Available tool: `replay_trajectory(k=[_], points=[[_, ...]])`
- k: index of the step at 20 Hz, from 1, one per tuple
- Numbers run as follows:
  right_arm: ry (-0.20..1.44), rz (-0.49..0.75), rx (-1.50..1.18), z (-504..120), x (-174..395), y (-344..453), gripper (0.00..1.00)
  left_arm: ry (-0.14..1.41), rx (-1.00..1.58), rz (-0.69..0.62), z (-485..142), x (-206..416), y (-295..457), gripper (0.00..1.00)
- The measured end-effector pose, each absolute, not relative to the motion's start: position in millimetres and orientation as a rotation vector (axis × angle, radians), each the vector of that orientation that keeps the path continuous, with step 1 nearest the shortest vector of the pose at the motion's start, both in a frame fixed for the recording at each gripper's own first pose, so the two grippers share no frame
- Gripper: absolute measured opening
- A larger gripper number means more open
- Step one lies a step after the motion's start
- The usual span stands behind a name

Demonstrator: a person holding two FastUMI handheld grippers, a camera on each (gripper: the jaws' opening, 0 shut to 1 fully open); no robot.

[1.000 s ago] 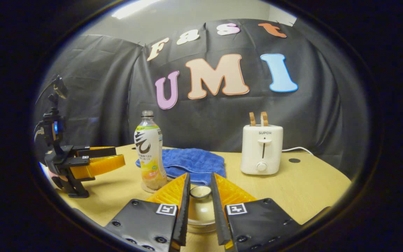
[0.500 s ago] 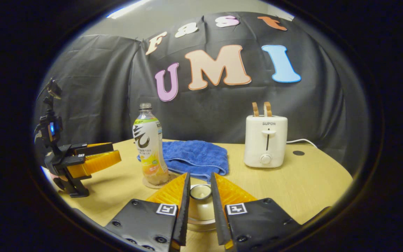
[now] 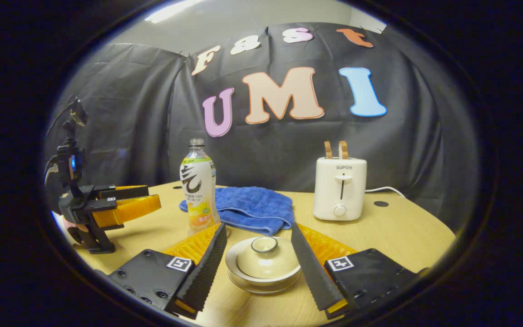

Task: Open the teacup lid with one hand, grasp the water bottle and pour water into the teacup with the other hand; after pouring, place the water bottle on the coaster and then close the teacup lid.

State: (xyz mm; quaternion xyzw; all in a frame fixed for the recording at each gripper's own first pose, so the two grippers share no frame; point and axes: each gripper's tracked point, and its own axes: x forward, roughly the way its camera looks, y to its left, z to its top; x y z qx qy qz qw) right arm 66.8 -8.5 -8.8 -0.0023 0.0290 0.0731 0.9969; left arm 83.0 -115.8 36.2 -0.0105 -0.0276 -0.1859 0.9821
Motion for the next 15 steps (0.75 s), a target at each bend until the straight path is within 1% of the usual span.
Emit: replay_trajectory(k=[3, 5, 9, 15], points=[[-0.001, 0.113, -0.001, 0, 54, -15, 0.93, -0.054, -0.02, -0.351, 36, 83, -111, 0.96], [0.003, 0.107, -0.001, -4, 50, -15, 0.94, -0.054, -0.019, -0.33, 36, 83, -106, 0.96], [-0.001, 0.053, -0.001, -1, 40, -27, 0.94, -0.049, -0.02, -0.281, 34, 80, -97, 0.96], [-0.007, -0.065, -0.002, 0, 27, -52, 0.94, -0.046, -0.02, -0.127, 33, 67, -69, 0.96]])
